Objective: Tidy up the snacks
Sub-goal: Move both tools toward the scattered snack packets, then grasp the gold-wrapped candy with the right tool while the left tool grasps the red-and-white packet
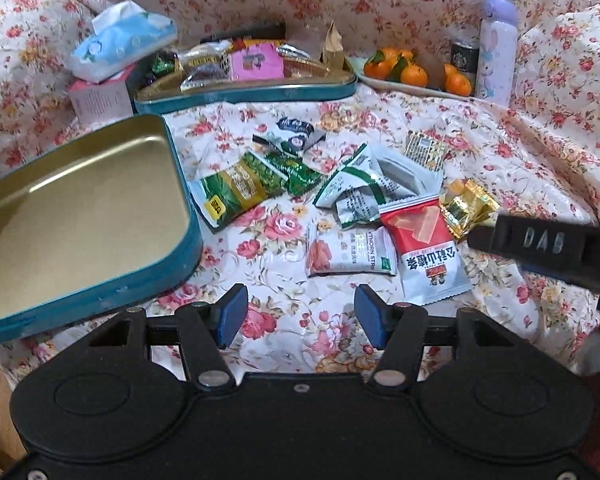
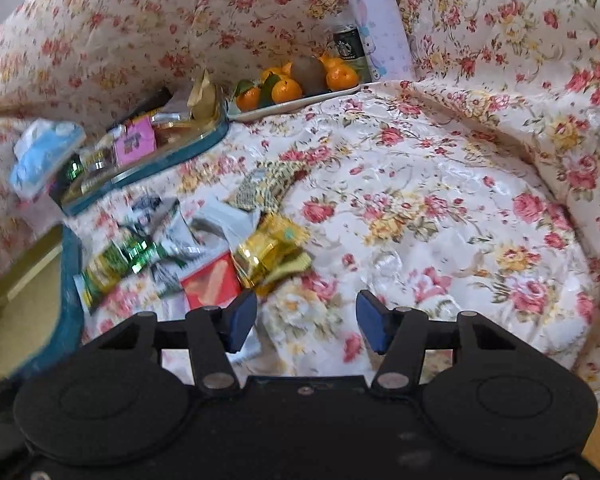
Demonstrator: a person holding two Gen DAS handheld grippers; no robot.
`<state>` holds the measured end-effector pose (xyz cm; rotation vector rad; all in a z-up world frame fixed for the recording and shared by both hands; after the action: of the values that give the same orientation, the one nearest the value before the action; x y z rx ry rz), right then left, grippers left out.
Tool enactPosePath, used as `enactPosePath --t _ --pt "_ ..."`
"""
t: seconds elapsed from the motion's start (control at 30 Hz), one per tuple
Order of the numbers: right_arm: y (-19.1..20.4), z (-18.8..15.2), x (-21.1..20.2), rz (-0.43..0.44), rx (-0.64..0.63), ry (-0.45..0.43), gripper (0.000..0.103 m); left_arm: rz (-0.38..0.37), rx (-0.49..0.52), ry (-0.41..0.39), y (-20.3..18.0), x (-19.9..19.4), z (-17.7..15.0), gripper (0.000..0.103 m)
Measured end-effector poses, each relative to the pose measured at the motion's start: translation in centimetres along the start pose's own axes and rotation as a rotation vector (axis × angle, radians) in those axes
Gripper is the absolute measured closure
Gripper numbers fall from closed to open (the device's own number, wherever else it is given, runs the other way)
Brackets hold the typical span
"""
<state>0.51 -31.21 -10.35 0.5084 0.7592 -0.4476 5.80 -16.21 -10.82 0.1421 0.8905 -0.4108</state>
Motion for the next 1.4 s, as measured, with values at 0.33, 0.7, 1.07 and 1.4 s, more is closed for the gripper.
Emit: enactPosePath --t 0.33,0.7,1.07,1.4 --pt "2.6 1.7 1.5 0.009 -0.104 -0.033 0.064 -0.006 0.017 0.050 -0.3 1.4 -0.6 0.041" --pt "-0.7 2.2 2.4 -0.093 -0.079 -0.060 0.081 0.009 0.049 0.043 -0.7 1.9 -0.5 0.039" --pt "-2.7 3.0 3.2 -0.103 0.028 -0.034 0.072 0.011 0.051 0.040 -0.8 1.8 -0.5 0.039" --pt "-0.8 4.4 5.7 -0.133 -0.055 -0.054 0.065 0.011 0.050 0.039 -0.8 1.8 -0.5 0.039"
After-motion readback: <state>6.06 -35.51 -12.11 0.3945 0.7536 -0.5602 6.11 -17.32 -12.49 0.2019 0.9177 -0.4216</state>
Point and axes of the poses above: each gripper's, at about its wrist camera, not at the fingertips, and x roughly the way its jaws point, y to its left, z to its top, the point moved 5 cm from there along x, roughly the way its jaws point, and after that the axes turned 2 degrees about -x, right-handed, at the moved point
